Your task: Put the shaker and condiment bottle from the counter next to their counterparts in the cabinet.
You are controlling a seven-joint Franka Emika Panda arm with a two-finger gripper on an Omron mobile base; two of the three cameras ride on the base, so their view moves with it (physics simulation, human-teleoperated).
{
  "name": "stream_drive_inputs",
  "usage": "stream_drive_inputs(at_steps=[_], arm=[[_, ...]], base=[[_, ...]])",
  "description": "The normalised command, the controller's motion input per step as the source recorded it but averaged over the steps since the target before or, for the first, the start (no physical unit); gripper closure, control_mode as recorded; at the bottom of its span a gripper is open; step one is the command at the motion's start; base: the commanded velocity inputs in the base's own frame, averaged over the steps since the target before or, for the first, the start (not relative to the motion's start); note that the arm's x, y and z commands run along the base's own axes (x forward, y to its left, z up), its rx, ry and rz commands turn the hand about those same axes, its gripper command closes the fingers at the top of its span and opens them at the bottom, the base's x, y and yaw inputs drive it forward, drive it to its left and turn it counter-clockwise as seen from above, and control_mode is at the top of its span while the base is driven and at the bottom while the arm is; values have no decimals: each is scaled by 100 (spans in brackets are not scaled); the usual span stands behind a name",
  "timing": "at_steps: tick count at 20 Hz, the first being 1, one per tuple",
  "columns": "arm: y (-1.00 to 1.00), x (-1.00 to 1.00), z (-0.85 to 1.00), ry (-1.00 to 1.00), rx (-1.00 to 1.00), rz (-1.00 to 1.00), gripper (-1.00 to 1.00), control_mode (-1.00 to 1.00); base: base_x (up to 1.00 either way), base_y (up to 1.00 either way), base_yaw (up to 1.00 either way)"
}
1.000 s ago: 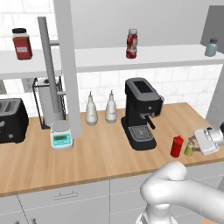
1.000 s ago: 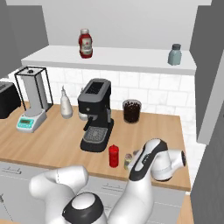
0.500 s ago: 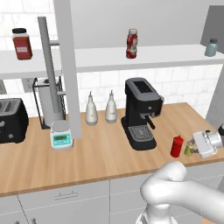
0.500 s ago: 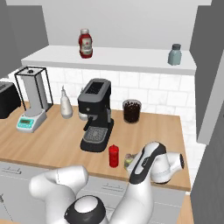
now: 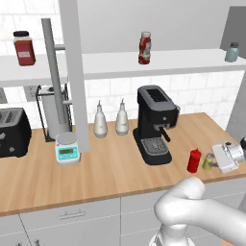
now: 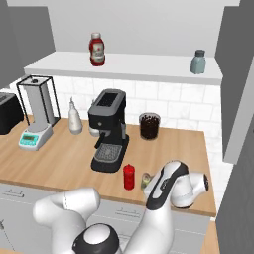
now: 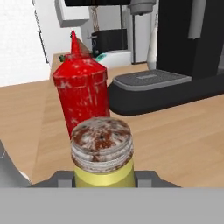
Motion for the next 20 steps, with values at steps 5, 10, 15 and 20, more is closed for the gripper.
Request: stream_drive_inputs(at_steps=[5, 10, 15, 20], arm=[[0, 0, 42, 0, -5, 0, 100, -100], [0, 0, 62, 0, -6, -6, 100, -100], [0, 0, 58, 1, -2, -16, 100, -100], [0, 0, 42, 1, 0, -21, 100, -100]], base=[[0, 0, 0], [0, 0, 0], [0, 0, 0], [0, 0, 0]])
